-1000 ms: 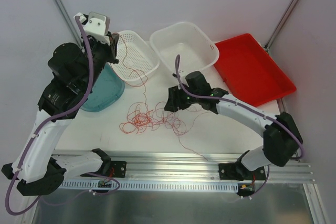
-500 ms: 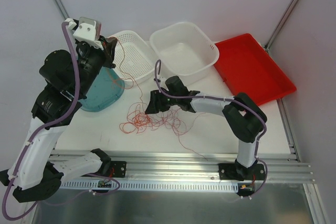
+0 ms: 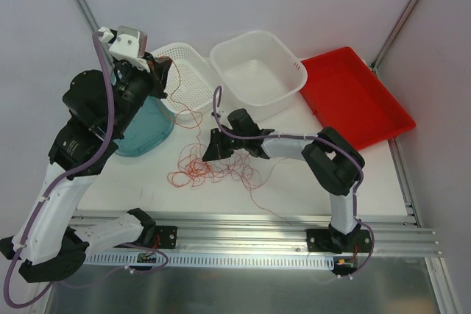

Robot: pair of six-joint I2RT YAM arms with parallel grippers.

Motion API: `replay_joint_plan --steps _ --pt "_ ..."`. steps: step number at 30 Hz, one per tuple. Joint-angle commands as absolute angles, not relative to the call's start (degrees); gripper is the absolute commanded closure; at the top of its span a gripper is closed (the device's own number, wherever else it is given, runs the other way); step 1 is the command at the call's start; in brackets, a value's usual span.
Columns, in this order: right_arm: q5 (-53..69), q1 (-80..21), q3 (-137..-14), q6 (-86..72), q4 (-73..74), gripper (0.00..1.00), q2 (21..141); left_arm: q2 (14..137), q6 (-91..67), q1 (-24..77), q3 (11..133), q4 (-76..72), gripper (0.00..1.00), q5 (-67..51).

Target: Untangle the cables

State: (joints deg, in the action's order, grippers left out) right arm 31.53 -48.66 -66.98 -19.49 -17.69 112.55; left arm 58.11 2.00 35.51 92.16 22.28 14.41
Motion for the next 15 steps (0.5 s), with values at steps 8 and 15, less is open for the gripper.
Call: replay_joint_plan --steps 8,15 --pt "35.24 -49.31 -69.17 -21.18 -23.38 0.99 112.94 56.78 0.09 35.07 90.79 21.09 1.0 12.3" --pt "30.77 -48.25 -71.36 -13.11 -12.41 0.99 101.35 55.11 -1.48 34.98 87.63 21.18 1.0 13.36"
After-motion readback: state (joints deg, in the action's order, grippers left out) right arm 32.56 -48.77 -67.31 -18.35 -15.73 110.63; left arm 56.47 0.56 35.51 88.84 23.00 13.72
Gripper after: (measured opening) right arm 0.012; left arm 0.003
